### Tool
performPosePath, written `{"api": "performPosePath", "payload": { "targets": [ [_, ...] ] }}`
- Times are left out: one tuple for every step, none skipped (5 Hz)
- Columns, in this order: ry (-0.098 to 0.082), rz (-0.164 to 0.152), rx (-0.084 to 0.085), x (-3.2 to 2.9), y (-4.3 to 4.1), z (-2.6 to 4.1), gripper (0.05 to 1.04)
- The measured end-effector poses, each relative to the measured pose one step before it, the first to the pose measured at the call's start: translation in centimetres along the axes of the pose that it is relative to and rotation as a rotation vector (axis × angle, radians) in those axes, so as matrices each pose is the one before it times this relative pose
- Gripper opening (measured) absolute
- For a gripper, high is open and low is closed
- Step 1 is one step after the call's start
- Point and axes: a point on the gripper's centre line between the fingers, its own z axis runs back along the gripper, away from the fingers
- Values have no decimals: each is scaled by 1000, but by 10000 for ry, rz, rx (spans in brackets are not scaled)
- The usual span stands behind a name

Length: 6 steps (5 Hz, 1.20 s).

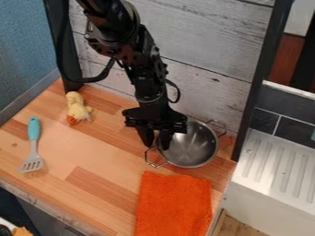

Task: Move the silver pot to the bottom middle side of the table

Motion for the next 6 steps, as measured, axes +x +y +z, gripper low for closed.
{"api": "performPosePath", "payload": {
  "targets": [
    [-66,11,-28,-83,33,-64,158],
    [6,127,-35,-77,128,51,92],
    [239,358,-252,-342,1119,304,85],
    [-380,410,-185,194,1443,1719,80],
    [-355,359,-222,229,1305,2078,70],
    [-487,533,-146,365,2447,2642,69]
  ]
}}
